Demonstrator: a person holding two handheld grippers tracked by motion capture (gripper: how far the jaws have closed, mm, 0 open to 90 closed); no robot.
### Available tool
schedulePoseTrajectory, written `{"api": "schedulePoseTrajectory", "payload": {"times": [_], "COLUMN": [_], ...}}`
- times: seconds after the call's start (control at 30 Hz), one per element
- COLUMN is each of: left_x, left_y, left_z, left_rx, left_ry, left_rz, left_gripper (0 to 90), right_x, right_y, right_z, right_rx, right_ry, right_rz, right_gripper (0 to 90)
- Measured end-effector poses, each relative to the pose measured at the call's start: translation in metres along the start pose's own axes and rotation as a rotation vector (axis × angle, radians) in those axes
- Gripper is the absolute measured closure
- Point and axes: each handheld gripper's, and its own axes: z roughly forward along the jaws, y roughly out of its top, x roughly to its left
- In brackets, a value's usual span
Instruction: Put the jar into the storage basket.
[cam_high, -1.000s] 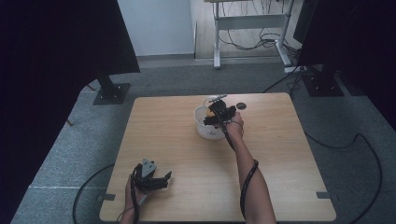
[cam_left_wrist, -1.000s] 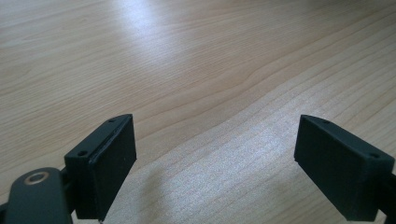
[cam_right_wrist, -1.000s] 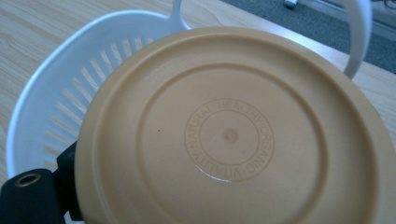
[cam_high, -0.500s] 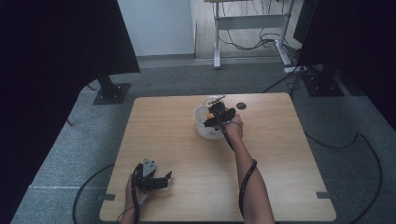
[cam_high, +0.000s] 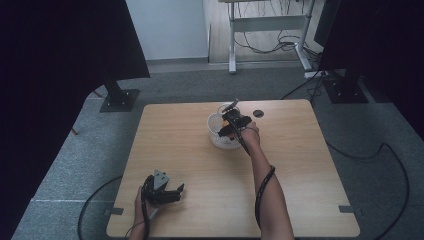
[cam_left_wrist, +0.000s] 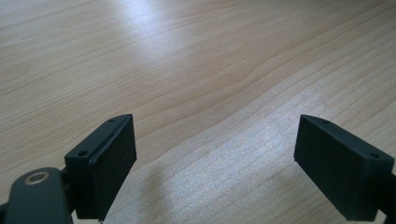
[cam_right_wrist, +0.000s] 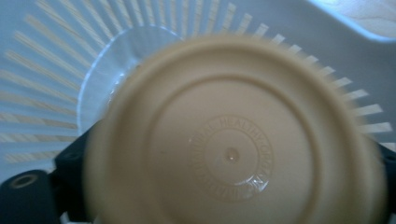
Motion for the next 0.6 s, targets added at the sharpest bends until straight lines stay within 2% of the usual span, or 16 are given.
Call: {"api": "schedulePoseTrajectory", "payload": {"times": [0.03,0.1,0.33,0.53,0.6], "left_x": [-0.0002,-0.0007,-0.0008,-0.0015,-0.0016], "left_y": [0.0,0.0001,0.0002,0.0003,0.0004], "left_z": [0.0001,0.0003,0.0003,0.0008,0.001], "left_rx": [0.0,0.004,0.007,0.009,0.011], "left_ry": [0.003,0.007,0.007,0.009,0.009], "left_rz": [0.0,0.004,0.007,0.008,0.01], "left_gripper": [12.5,12.5,12.5,12.5,12.5], "right_x": [-0.0004,0.0008,0.0008,0.0003,-0.0004], "right_y": [0.0006,0.0018,-0.0009,-0.005,-0.0071], "right_z": [-0.0012,-0.0011,-0.0012,-0.0039,-0.0075], "right_rx": [-0.009,0.003,-0.005,-0.046,-0.084], "right_ry": [-0.005,-0.031,-0.018,-0.018,-0.016], "right_rz": [0.022,-0.005,0.017,0.017,0.03], "right_gripper": [6.6,6.7,7.3,7.2,7.3]}}
